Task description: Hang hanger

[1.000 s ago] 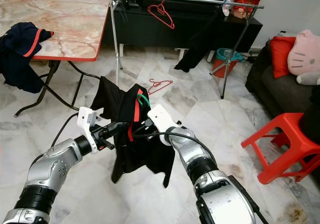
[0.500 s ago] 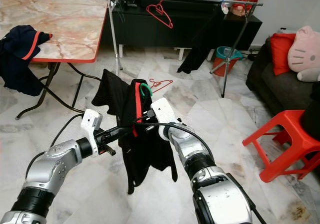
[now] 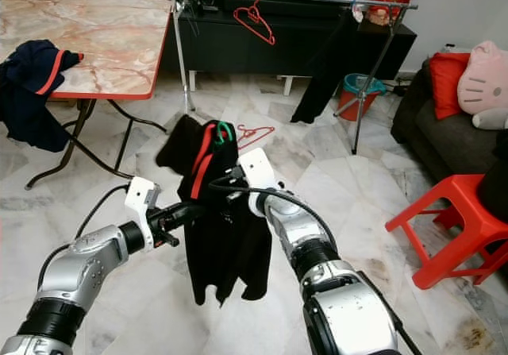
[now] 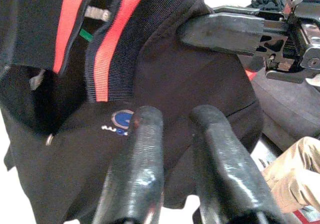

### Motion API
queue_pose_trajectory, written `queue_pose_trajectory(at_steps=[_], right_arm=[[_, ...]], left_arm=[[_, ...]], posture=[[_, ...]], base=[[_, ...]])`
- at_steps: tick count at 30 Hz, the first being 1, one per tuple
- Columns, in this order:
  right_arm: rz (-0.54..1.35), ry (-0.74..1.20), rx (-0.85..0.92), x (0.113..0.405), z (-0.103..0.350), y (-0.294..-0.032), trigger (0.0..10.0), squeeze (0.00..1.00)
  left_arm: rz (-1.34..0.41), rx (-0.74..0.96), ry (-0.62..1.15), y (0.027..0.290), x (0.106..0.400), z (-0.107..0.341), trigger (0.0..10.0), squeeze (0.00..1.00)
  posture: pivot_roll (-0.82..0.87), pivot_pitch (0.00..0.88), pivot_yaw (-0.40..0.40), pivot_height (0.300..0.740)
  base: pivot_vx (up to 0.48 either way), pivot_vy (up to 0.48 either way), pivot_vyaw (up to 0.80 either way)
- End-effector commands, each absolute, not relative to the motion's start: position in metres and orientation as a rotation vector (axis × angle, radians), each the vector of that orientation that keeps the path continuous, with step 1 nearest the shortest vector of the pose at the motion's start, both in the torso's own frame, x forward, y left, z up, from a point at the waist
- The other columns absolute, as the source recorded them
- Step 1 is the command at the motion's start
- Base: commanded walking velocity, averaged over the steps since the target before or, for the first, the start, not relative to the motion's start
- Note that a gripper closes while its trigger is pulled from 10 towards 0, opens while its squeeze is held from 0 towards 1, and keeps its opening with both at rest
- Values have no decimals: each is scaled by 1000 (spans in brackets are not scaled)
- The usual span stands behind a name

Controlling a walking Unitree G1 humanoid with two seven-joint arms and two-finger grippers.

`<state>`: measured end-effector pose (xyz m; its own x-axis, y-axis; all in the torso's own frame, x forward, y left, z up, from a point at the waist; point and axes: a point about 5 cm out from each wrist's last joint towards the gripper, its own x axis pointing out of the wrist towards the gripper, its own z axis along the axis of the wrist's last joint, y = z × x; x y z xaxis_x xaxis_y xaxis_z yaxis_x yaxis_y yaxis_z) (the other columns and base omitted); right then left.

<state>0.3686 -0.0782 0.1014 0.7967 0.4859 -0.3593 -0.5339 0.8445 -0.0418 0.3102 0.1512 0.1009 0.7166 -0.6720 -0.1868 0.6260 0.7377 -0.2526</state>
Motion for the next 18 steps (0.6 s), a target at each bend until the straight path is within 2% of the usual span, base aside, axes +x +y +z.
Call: queue_pose_trajectory(at_steps=[1,6,18], right_arm=[[532,289,-130,376,115,-83,0,0],[545,275,-144,376,116,-86,0,0],[641,190,-266,376,124,-114,0,0]], left_arm=[[-738,-154,277,149,309,102,10000,1000],[-745,-155,269,151,308,103,10000,1000],[-718,-175,215,171,307,117,10000,1000]], posture=[[-73,0,-95,740],[-72,0,-96,740],[-64,0,-102,740]], base=[[0,0,0],[0,0,0],[0,0,0]])
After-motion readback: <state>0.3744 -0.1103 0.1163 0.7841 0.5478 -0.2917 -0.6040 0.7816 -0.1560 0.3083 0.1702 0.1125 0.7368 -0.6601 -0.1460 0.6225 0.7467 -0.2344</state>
